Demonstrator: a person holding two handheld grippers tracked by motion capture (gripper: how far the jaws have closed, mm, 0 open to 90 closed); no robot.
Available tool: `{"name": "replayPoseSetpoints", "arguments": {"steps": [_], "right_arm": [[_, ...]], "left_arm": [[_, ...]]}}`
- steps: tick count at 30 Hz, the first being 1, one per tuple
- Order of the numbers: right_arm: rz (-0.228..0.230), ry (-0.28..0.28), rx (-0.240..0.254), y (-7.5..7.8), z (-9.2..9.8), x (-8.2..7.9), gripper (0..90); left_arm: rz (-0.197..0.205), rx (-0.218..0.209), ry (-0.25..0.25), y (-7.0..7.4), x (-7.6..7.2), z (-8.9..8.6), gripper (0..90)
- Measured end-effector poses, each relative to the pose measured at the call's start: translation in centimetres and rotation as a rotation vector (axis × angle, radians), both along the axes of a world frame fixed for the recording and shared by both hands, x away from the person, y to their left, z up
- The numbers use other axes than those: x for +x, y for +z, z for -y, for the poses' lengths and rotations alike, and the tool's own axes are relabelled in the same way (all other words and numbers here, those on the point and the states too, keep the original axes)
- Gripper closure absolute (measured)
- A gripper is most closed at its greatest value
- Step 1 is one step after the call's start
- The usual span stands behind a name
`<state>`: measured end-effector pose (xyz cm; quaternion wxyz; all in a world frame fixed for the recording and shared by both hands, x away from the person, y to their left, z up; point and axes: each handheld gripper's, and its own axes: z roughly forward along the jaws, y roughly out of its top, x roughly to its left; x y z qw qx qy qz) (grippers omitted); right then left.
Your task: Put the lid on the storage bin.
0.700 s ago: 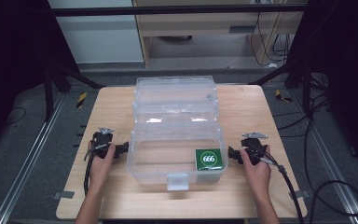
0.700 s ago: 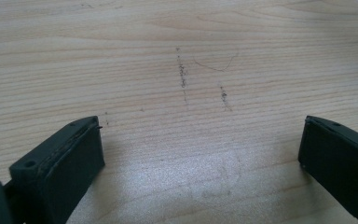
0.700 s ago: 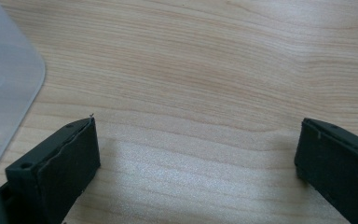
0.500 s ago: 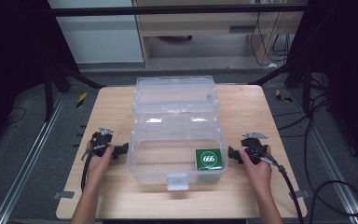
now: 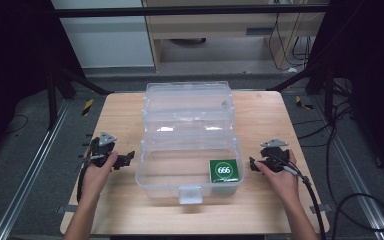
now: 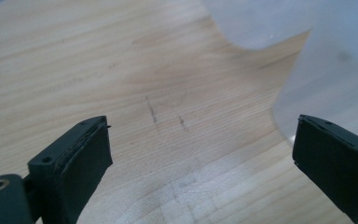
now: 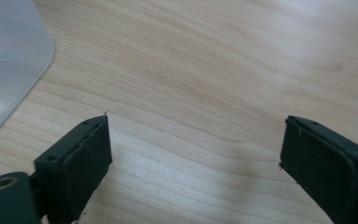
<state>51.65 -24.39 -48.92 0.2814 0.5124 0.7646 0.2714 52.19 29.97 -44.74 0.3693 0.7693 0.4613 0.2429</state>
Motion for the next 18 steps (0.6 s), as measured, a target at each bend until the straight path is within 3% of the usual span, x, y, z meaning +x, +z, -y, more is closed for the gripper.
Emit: {"name": "replayPoseSetpoints", "arguments": {"steps": [1,2,3,4,5,6,8,11,13,14,18], "right_arm": [[-0.004,0.018,-0.035,1.3,0.4,-0.2,12.1],[-0.009,0.027,-0.040,1.9,0.5,-0.3,14.9],[-0.009,0.027,-0.040,1.9,0.5,-0.3,14.9],[-0.021,0.063,-0.069,3.5,0.8,-0.5,16.1],[-0.021,0.063,-0.069,3.5,0.8,-0.5,16.1],[-0.021,0.091,-0.090,4.9,0.9,-0.8,18.3],[-0.022,0.116,-0.110,6.3,0.8,-1.0,21.3],[-0.022,0.145,-0.128,7.6,0.4,-1.3,23.8],[-0.020,0.175,-0.165,8.8,-0.1,-1.6,26.7],[0.004,0.205,-0.198,10.3,-0.6,-1.9,31.3],[0.017,0.244,-0.191,12.2,-1.2,-2.0,39.1]], "left_arm": [[-0.008,-0.028,-0.026,0.7,-0.3,-0.4,3.8],[-0.008,-0.028,-0.026,0.7,-0.3,-0.4,3.8],[-0.021,-0.054,-0.036,1.1,-0.4,-0.6,3.8],[-0.033,-0.085,-0.051,1.5,-0.7,-0.9,3.7],[-0.038,-0.095,-0.061,1.8,-1.0,-1.1,3.7],[-0.041,-0.086,-0.076,2.5,-1.7,-1.2,3.8],[-0.047,-0.080,-0.096,3.1,-2.5,-1.2,3.9],[-0.059,-0.065,-0.127,3.8,-3.5,-0.8,3.7],[-0.046,-0.023,-0.166,4.6,-4.5,-0.4,3.8],[-0.044,-0.002,-0.202,5.3,-5.3,0.0,3.3],[-0.027,0.008,-0.244,6.3,-6.4,0.8,5.0]]}}
